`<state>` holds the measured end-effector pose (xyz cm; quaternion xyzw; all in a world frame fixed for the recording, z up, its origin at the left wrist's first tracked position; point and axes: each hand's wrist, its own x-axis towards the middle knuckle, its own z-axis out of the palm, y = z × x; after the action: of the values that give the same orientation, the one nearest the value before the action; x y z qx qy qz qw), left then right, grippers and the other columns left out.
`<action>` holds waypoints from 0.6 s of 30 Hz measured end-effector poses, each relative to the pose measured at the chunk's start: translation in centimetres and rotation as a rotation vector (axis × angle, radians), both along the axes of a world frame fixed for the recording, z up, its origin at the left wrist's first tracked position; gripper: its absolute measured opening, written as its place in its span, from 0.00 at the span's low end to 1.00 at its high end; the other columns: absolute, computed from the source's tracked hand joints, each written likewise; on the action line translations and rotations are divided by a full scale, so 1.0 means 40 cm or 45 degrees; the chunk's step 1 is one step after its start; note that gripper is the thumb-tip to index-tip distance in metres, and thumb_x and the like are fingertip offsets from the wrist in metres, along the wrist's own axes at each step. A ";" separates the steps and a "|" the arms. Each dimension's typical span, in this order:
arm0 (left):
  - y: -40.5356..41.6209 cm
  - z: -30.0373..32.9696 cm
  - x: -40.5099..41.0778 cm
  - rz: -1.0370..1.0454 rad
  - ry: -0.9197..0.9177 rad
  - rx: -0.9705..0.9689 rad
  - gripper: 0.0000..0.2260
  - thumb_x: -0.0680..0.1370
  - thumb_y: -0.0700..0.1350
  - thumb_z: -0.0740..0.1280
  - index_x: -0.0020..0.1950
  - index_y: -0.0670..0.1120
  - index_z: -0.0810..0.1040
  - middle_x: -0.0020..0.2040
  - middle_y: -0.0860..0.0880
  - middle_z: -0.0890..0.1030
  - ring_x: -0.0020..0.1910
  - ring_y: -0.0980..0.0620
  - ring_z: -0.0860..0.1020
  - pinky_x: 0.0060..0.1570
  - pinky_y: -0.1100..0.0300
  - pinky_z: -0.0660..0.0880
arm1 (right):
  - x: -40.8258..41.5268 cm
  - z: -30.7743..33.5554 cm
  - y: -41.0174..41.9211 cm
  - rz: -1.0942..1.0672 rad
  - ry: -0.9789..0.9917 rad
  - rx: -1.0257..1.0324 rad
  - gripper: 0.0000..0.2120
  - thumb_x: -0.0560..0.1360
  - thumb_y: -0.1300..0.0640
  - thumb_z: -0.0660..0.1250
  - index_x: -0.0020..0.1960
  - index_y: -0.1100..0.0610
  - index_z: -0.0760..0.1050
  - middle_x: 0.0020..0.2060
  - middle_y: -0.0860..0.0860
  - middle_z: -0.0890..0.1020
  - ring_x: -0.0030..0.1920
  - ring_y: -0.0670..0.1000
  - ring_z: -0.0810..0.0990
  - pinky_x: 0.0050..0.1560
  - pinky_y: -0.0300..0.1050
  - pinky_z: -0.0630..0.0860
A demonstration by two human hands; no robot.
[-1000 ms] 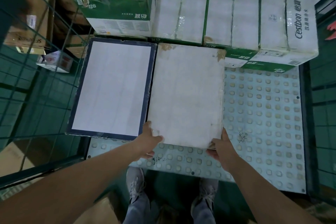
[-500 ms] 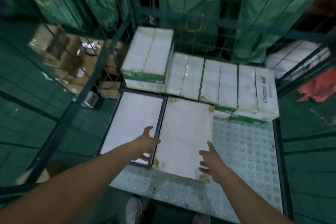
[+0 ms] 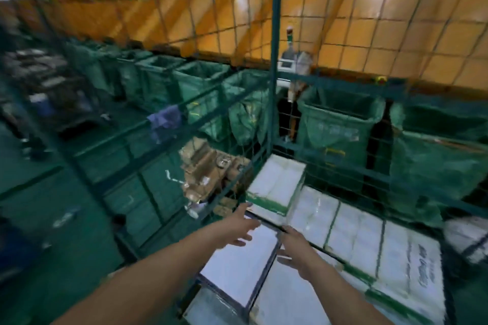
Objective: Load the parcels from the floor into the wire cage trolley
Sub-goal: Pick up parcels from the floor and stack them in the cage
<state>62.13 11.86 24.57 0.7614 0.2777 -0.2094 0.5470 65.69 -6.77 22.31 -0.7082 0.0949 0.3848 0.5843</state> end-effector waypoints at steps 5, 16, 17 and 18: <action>0.005 0.101 -0.143 0.265 -0.116 -0.014 0.24 0.82 0.51 0.66 0.75 0.59 0.60 0.56 0.50 0.79 0.45 0.50 0.79 0.48 0.54 0.78 | -0.052 0.111 0.092 0.346 -0.027 0.060 0.23 0.82 0.52 0.66 0.76 0.50 0.68 0.65 0.51 0.76 0.60 0.56 0.80 0.59 0.51 0.80; 0.078 0.013 -0.417 0.873 -0.160 -0.139 0.20 0.82 0.46 0.69 0.73 0.51 0.70 0.48 0.48 0.80 0.41 0.52 0.78 0.38 0.61 0.76 | -0.162 0.079 0.262 0.774 0.068 0.112 0.13 0.84 0.51 0.64 0.67 0.53 0.74 0.58 0.53 0.81 0.57 0.57 0.82 0.62 0.53 0.79; 0.096 -0.001 -0.435 0.909 -0.148 -0.172 0.19 0.82 0.46 0.70 0.72 0.51 0.71 0.49 0.48 0.81 0.43 0.51 0.79 0.42 0.59 0.76 | -0.173 0.070 0.274 0.804 0.076 0.098 0.13 0.84 0.52 0.63 0.67 0.54 0.74 0.57 0.54 0.82 0.57 0.57 0.82 0.62 0.54 0.78; 0.113 -0.013 -0.451 0.937 -0.131 -0.193 0.18 0.81 0.48 0.70 0.71 0.53 0.72 0.53 0.48 0.81 0.46 0.51 0.80 0.46 0.57 0.77 | -0.186 0.059 0.286 0.831 0.093 0.093 0.12 0.84 0.52 0.63 0.66 0.54 0.74 0.56 0.54 0.82 0.56 0.57 0.81 0.63 0.54 0.78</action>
<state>44.07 16.37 24.06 0.5776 0.4883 0.0196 0.6538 58.25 4.68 24.69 -0.6654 -0.1299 0.5800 0.4516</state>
